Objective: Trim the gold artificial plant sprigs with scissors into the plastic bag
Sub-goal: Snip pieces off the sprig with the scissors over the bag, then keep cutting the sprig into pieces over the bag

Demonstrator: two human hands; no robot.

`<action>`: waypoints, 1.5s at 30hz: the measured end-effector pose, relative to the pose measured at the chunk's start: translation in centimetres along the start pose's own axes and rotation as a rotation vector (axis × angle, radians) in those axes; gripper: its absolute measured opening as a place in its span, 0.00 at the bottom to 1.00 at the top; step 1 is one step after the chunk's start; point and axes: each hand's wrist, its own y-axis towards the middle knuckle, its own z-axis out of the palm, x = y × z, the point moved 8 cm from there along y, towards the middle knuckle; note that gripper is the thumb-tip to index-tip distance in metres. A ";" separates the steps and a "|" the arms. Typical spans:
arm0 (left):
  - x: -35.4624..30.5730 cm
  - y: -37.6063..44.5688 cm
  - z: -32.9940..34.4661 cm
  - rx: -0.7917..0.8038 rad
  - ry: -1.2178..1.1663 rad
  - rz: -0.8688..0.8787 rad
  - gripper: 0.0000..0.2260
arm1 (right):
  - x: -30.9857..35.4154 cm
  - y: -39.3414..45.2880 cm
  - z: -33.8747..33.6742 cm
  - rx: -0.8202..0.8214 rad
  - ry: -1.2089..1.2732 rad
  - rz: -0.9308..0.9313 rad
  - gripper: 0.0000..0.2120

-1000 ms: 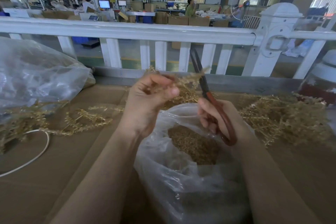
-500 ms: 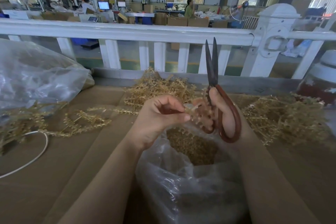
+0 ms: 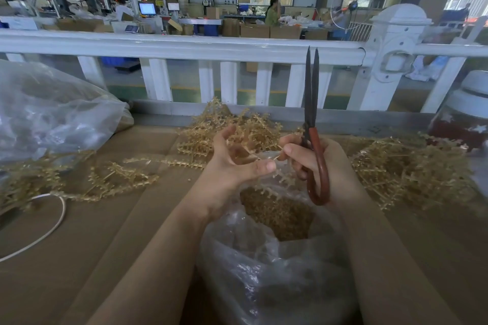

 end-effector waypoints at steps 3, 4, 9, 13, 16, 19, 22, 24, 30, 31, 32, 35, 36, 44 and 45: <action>0.7 -0.2 0.9 0.102 -0.132 -0.105 0.35 | 0.1 0.0 0.0 -0.015 0.002 -0.008 0.04; 0.7 -0.3 1.1 0.137 -0.147 -0.111 0.28 | 0.2 0.1 -0.1 -0.024 -0.002 -0.008 0.04; 0.7 -0.4 1.4 0.157 -0.138 -0.090 0.15 | 0.3 0.0 0.2 -0.003 0.008 -0.010 0.15; 0.2 -0.3 0.9 0.119 -0.162 -0.049 0.09 | 0.0 0.1 -0.3 -0.034 0.043 0.009 0.18; 0.0 -0.3 0.5 0.104 -0.202 -0.039 0.08 | 0.0 0.0 -0.7 -0.024 0.063 0.009 0.17; -0.1 -0.3 0.3 0.100 -0.199 -0.033 0.08 | 0.1 0.0 -0.7 0.006 0.026 0.004 0.20; -0.1 -0.3 0.4 0.107 -0.194 -0.030 0.06 | 0.1 0.0 -0.2 0.056 -0.021 0.016 0.15; -0.2 -0.4 0.5 0.110 -0.186 -0.024 0.05 | 0.1 -0.1 0.4 0.088 -0.081 0.029 0.11; -0.3 -0.5 0.7 0.124 -0.164 -0.016 0.04 | 0.1 -0.1 0.7 0.092 -0.155 0.052 0.08; -0.3 -0.5 0.7 0.127 -0.170 -0.022 0.04 | 0.2 -0.1 0.7 0.085 -0.143 0.048 0.08; -0.2 -0.4 0.7 0.126 -0.175 -0.031 0.05 | 0.2 -0.1 0.6 0.076 -0.127 0.043 0.08; 0.0 -0.4 0.5 0.122 -0.196 -0.056 0.08 | 0.3 0.0 0.3 0.059 -0.070 0.034 0.10; 0.0 -0.3 0.5 0.120 -0.203 -0.061 0.08 | 0.4 0.0 0.2 0.053 -0.057 0.036 0.11; -0.2 -0.4 0.3 0.088 -0.226 -0.070 0.10 | 0.4 -0.1 0.1 0.034 -0.081 0.049 0.15; -0.2 -0.4 0.3 0.084 -0.230 -0.073 0.11 | 0.4 -0.1 0.2 0.042 -0.105 0.049 0.14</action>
